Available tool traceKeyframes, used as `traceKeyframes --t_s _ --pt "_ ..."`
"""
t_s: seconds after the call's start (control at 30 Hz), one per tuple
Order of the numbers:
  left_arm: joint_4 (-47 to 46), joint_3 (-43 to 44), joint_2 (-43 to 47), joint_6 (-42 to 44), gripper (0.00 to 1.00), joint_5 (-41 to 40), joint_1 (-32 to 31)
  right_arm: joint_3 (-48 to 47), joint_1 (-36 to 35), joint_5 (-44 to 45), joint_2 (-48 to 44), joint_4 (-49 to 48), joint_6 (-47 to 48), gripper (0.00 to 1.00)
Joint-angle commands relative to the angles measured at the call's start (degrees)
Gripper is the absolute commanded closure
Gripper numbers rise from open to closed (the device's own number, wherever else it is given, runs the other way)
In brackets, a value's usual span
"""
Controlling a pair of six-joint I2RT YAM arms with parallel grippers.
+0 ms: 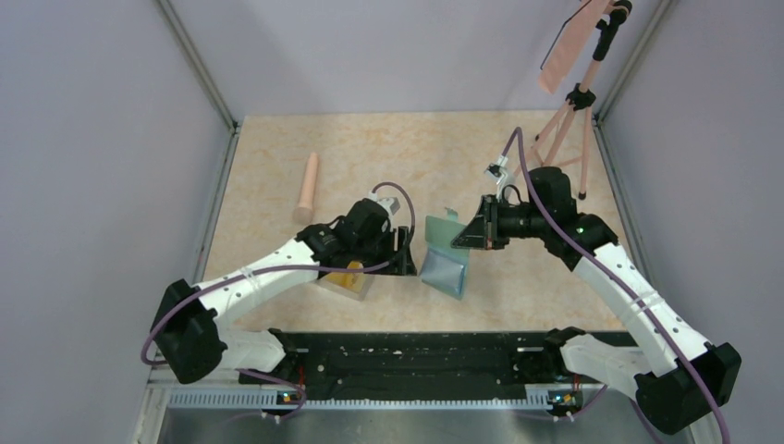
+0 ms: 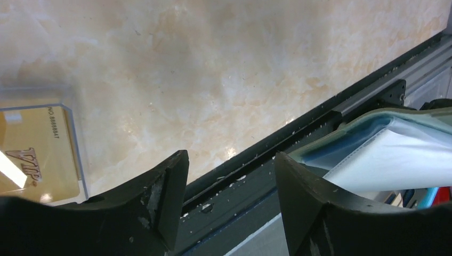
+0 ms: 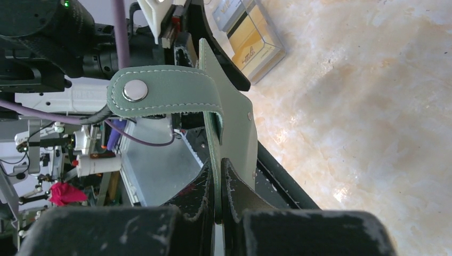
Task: Put the credit cards into the card holder
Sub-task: Open the card holder.
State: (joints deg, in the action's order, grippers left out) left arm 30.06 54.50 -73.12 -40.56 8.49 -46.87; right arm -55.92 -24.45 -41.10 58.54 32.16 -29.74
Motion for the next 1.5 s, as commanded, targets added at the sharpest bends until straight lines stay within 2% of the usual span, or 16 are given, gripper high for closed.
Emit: traceKeyframes --t_s 0.0,0.5,0.8,1.33,1.47 --pt "-3.7 2.1 0.2 -0.1 0.34 5.9 0.1 -0.7 0.5 -1.2 -1.3 -3.2 -0.6 1.0" --pt "-20.3 -5.7 8.9 -3.9 0.33 10.5 1.2 -0.4 0.5 -2.1 -1.3 -3.2 -0.8 1.0" --pt "-30.3 -11.2 13.2 -4.7 0.27 9.4 2.4 1.6 0.5 -10.0 -2.2 -9.7 -5.6 1.0" --pt "-56.7 -17.4 13.1 -7.8 0.26 22.9 3.7 5.6 0.5 -17.8 -2.4 -21.7 -14.1 1.0" --pt "-59.7 -17.7 12.7 -9.3 0.32 25.6 4.1 5.8 0.5 -17.7 -1.9 -21.7 -14.0 1.0"
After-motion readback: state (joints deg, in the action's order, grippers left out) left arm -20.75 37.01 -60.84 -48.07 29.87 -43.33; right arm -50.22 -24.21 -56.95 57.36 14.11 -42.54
